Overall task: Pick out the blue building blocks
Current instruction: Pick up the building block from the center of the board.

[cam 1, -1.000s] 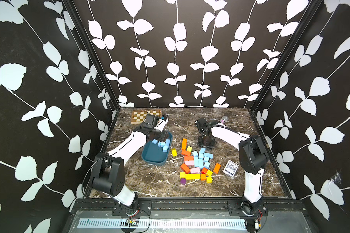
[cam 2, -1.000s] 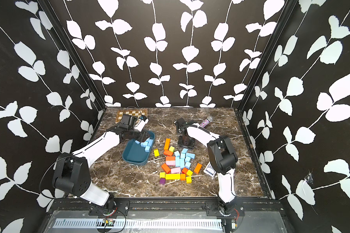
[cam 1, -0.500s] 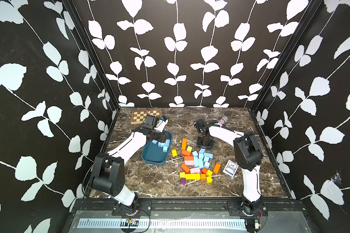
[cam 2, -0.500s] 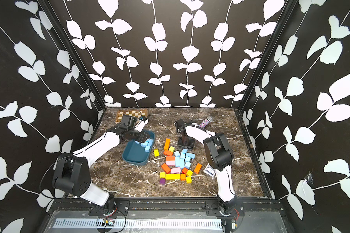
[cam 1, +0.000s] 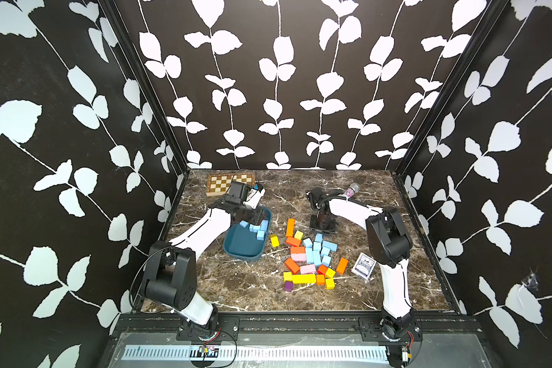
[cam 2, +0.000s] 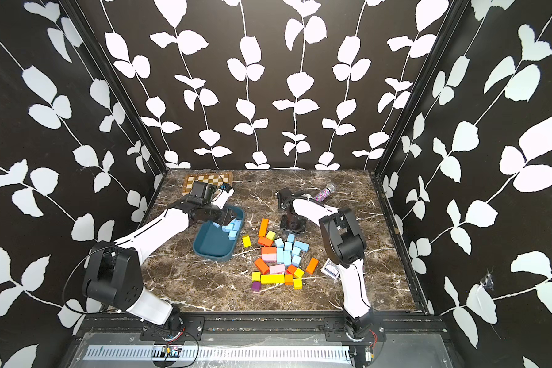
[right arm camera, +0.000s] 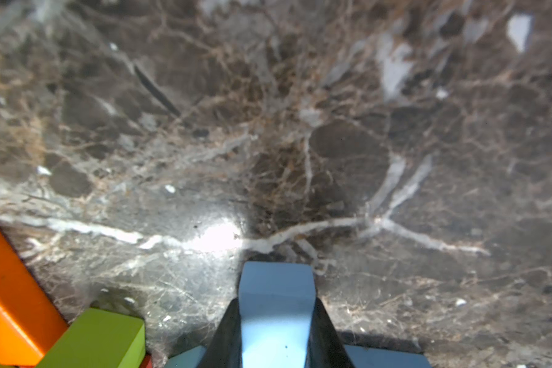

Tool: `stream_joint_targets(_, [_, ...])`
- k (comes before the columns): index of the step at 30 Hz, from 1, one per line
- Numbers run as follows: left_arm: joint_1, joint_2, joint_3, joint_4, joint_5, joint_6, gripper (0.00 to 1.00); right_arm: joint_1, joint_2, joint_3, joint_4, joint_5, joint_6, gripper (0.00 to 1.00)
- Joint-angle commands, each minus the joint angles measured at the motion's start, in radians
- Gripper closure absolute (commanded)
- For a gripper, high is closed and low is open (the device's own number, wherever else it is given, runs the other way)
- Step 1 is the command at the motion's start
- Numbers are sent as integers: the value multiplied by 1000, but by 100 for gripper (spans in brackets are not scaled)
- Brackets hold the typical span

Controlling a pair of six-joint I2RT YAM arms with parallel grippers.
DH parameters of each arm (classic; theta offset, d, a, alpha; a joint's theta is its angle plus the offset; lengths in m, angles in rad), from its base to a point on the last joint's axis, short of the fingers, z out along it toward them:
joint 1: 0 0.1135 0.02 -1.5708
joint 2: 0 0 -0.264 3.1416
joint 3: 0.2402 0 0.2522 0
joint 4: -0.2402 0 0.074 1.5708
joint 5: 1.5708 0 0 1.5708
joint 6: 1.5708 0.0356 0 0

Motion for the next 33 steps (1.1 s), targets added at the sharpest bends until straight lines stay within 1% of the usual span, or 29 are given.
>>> stream_joint_targets(1, [2, -41, -12, 4, 32, 10, 44, -3, -55, -21, 41, 11, -11, 81])
stream_joint_targets(4, [2, -51, -1, 3, 74, 11, 44, 0, -138, -55, 119, -8, -21, 83])
stream_joint_targets(7, [3, -75, 6, 17, 147, 11, 44, 9, -251, -115, 262, -56, -42, 84])
stream_joint_targets(12, [2, -155, -41, 134, 359, 15, 43, 21, -430, -230, 525, -141, -67, 85])
stream_joint_targets(13, [2, -172, -57, 170, 430, 9, 43, 22, -461, -257, 587, -171, -75, 85])
stream_joint_targets(17, [2, -225, -124, 327, 585, -51, 41, 22, -575, -372, 814, -273, -81, 86])
stream_joint_targets(20, [2, -253, -174, 443, 654, -106, 39, 19, -629, -432, 954, -335, -88, 85])
stream_joint_targets(25, [1, -278, -245, 627, 731, -164, 37, 18, -659, -452, 1067, -455, -141, 84])
stream_joint_targets(29, [0, -287, -284, 759, 806, -177, 36, 15, -675, -453, 1114, -523, -202, 84])
stream_joint_targets(33, [-1, -287, -290, 803, 898, -144, 35, 10, -686, -462, 1183, -594, -241, 84])
